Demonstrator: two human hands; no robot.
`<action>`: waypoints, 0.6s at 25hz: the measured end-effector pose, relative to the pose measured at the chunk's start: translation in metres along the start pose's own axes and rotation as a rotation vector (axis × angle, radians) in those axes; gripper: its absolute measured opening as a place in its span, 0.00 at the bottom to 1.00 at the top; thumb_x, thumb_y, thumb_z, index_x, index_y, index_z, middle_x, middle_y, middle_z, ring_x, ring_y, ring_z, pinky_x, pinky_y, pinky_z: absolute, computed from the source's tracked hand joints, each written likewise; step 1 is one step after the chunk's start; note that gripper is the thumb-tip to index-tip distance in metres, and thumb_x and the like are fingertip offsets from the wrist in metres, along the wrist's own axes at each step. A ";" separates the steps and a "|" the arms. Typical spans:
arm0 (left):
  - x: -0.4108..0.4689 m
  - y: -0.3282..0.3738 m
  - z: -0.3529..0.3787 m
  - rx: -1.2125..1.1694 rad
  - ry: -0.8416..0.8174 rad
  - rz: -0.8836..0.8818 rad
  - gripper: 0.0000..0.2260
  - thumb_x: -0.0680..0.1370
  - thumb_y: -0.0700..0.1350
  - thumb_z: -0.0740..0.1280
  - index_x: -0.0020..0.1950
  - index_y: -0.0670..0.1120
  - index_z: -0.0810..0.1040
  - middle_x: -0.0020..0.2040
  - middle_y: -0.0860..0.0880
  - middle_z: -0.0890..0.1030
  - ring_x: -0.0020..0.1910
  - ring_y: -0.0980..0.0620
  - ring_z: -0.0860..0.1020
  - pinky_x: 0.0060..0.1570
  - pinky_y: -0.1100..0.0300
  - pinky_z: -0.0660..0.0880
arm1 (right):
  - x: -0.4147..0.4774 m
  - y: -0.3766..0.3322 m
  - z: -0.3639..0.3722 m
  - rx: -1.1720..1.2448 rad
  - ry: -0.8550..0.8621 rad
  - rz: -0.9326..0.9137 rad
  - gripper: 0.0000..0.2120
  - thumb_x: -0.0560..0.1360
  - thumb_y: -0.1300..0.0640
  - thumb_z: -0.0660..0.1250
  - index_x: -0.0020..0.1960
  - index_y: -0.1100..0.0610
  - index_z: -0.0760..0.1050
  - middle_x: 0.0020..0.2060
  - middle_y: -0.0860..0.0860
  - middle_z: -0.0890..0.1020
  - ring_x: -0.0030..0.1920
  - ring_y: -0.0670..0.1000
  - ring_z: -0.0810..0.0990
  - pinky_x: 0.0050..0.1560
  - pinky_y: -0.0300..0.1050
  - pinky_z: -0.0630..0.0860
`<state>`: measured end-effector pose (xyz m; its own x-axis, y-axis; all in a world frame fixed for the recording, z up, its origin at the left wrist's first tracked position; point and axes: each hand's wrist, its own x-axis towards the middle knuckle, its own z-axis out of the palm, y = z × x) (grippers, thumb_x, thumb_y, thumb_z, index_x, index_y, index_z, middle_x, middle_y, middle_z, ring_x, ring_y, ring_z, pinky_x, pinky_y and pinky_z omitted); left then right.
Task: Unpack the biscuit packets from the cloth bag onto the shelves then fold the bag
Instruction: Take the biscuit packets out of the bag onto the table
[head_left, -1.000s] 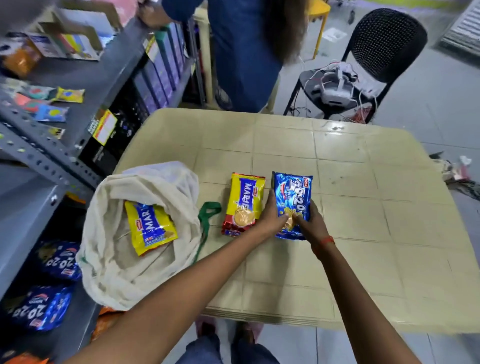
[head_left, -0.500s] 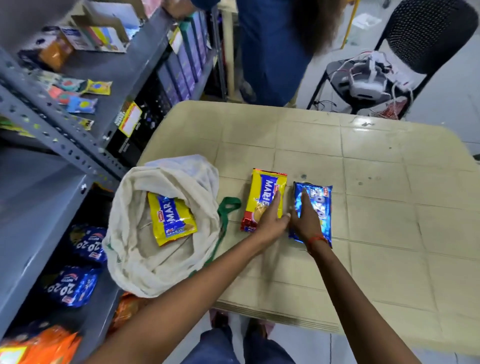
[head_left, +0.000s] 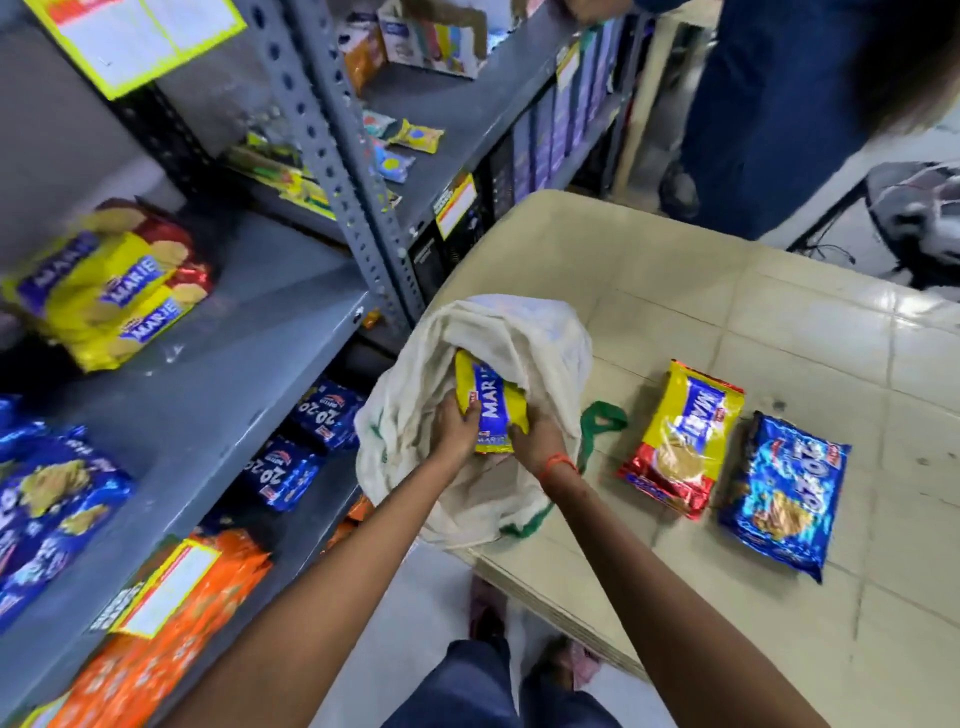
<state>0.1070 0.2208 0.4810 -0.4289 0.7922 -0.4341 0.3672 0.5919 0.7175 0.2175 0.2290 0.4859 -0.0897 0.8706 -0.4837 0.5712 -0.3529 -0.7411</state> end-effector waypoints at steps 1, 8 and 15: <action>0.002 0.004 -0.002 -0.023 -0.013 -0.012 0.16 0.79 0.43 0.60 0.64 0.38 0.71 0.62 0.41 0.77 0.60 0.42 0.76 0.52 0.58 0.70 | 0.003 -0.002 -0.001 -0.017 0.006 0.016 0.17 0.76 0.61 0.62 0.63 0.67 0.72 0.61 0.64 0.78 0.60 0.64 0.76 0.60 0.52 0.72; -0.022 0.003 -0.026 -0.092 -0.002 -0.059 0.18 0.75 0.53 0.64 0.58 0.41 0.76 0.54 0.42 0.82 0.51 0.42 0.80 0.53 0.50 0.77 | -0.016 -0.024 -0.012 0.139 0.113 0.096 0.13 0.73 0.43 0.65 0.45 0.53 0.72 0.50 0.60 0.82 0.52 0.62 0.81 0.55 0.54 0.78; -0.112 0.000 -0.011 -0.459 -0.026 -0.129 0.19 0.68 0.54 0.73 0.48 0.41 0.76 0.48 0.37 0.83 0.47 0.43 0.82 0.50 0.45 0.79 | -0.063 -0.020 -0.078 0.122 -0.010 0.125 0.19 0.65 0.45 0.73 0.45 0.56 0.71 0.38 0.53 0.78 0.37 0.55 0.80 0.36 0.51 0.82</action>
<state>0.1457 0.1306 0.5358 -0.4236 0.7237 -0.5448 -0.0929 0.5635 0.8209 0.2756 0.2083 0.5674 -0.0325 0.8139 -0.5801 0.4756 -0.4979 -0.7252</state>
